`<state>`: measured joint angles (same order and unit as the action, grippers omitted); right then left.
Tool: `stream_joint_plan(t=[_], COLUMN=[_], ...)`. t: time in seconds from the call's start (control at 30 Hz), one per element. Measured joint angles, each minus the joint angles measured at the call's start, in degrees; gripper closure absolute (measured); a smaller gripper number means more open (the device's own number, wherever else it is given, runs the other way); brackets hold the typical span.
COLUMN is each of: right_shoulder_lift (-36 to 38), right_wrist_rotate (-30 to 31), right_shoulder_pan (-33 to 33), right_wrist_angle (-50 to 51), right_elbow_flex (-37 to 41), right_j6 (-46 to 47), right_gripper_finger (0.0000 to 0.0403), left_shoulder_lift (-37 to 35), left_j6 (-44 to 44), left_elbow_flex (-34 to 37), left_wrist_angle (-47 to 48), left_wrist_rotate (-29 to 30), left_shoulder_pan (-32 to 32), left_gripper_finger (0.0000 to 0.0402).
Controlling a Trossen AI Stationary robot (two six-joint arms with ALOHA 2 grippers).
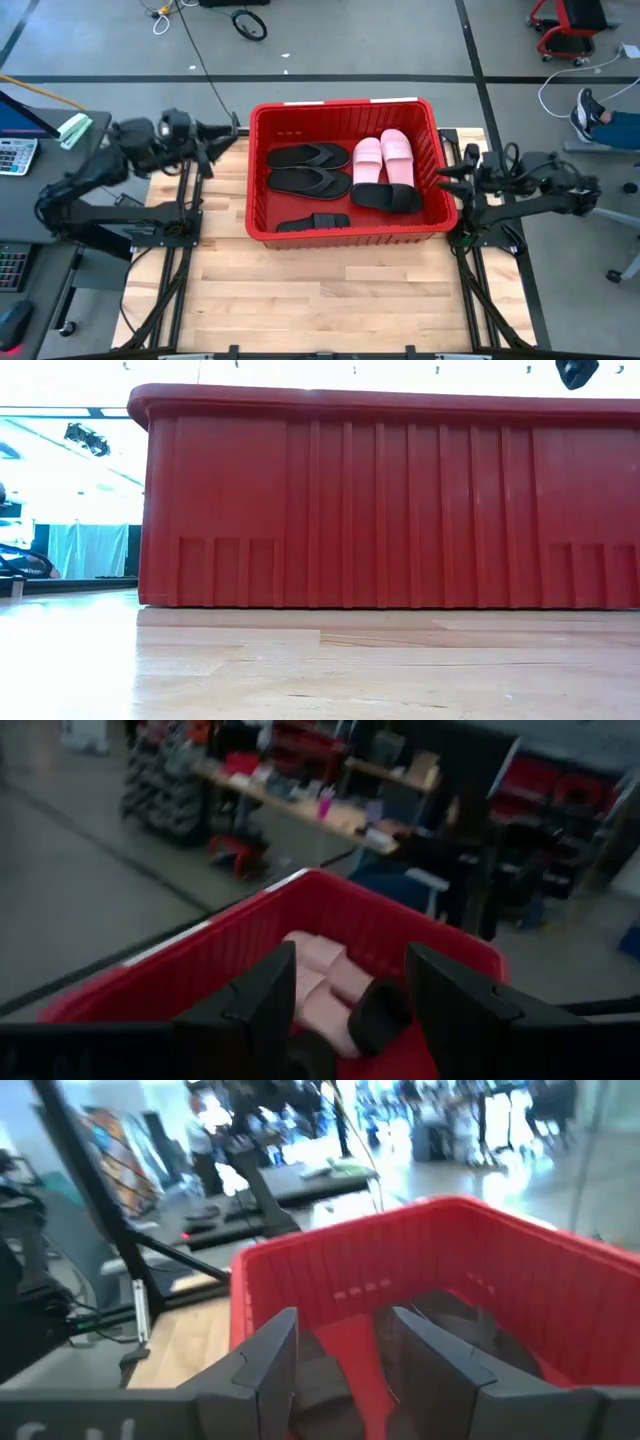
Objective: Pick and place slides into bin
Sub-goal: Return to Home Position
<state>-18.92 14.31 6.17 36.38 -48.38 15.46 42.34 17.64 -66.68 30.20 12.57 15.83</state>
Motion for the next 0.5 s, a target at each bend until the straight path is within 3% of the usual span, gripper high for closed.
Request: stream_joint_plan(t=[0.23, 0.5], right_shoulder_lift=[7.79, 16.16], right_wrist_rotate=[-1.26, -2.24], right_shoulder_pan=[0.01, 0.01], right_wrist_angle=[-8.81, -10.58], right_elbow_flex=[12.10, 17.95], right_j6=[-0.55, -1.18], right_gripper_finger=[0.0238, 0.0238], left_shoulder_lift=[-9.81, -18.39], left_j6=[1.39, 5.97], left_elbow_flex=[24.58, 41.69], left_wrist_angle=[-22.76, -33.46], left_wrist_rotate=[-0.19, -0.19], left_shoulder_pan=[-1.24, -1.33], left_gripper_finger=[0.0204, 0.0203])
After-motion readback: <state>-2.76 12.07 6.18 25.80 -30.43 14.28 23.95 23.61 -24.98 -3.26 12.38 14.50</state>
